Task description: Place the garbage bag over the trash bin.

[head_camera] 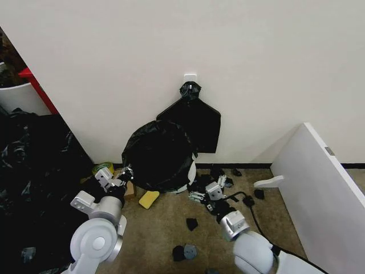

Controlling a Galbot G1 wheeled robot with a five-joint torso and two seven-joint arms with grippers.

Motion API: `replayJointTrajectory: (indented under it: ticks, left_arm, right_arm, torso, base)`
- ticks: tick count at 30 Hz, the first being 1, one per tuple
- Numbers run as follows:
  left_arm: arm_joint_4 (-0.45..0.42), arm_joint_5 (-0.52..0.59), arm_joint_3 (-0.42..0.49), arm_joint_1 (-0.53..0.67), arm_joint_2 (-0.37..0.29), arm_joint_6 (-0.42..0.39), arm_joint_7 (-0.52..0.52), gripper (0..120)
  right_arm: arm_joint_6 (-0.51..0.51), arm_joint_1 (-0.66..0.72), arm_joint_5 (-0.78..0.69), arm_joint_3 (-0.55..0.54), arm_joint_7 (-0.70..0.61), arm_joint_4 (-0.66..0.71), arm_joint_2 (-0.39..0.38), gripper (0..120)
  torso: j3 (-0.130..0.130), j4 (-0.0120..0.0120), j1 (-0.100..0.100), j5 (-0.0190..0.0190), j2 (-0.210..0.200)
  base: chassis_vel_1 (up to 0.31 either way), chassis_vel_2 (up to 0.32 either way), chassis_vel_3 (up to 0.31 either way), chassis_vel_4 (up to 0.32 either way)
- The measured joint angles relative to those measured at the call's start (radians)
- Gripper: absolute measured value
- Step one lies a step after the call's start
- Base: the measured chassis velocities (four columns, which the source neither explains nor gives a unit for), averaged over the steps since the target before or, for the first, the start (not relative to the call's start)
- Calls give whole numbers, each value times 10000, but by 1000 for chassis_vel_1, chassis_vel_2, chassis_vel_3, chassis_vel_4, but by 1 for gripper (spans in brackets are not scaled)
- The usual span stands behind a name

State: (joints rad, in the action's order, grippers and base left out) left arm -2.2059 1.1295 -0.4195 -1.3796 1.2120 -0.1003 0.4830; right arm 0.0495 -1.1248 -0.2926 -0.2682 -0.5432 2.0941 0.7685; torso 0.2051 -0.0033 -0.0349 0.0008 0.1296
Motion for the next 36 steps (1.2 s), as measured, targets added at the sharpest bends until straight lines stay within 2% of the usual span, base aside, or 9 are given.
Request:
replayJointTrajectory:
  ticks: [4,8,14,19,22,26,29,30,36]
  left_arm:
    - [117,-14,83,47,-149,2,-25,4]
    - [168,-56,148,64,-203,2,-36,4]
    - [167,-51,159,99,-246,4,-34,4]
    - [266,-261,188,-17,-501,40,-165,4]
    - [319,-554,345,-139,-656,117,-405,4]
    - [596,-1496,750,-372,-1157,519,-1565,4]
    - [970,-2167,1041,-634,-1851,1170,-3102,4]
    - [970,-2167,1041,-634,-1851,1170,-3102,4]
    - [2099,-3651,1045,-736,-2522,4490,-7301,4]
  right_arm:
    - [649,-501,-1197,-55,-562,870,-526,100]
    - [636,-640,-1458,-19,-648,1029,-699,100]
    - [-505,-743,-1446,20,-57,833,-781,100]
    - [-2522,-527,-829,591,1452,167,-802,100]
    - [-2732,-336,-846,1077,1652,34,-786,100]
    - [-3242,167,-1167,2230,2405,-228,-746,100]
    - [-4739,633,-2153,2933,4591,-794,-668,100]
    - [-4739,633,-2153,2933,4591,-794,-668,100]
    - [-5973,1138,-6018,3392,9212,-1844,-592,100]
  torso:
    - [0,-3,0,-1,0]
    - [0,0,0,-2,0]
    - [0,0,0,-1,0]
    - [0,1,0,0,0]
    - [0,2,0,0,0]
    - [0,-1,0,-2,0]
    - [1,1,0,-2,0]
    - [1,1,0,-2,0]
    - [0,0,0,-1,0]
  base:
    - [0,0,0,0]
    - [0,0,0,0]
    - [0,0,0,0]
    - [0,0,0,0]
    - [0,0,0,0]
    - [0,0,0,0]
    - [0,0,0,0]
    - [0,0,0,0]
    - [0,0,0,0]
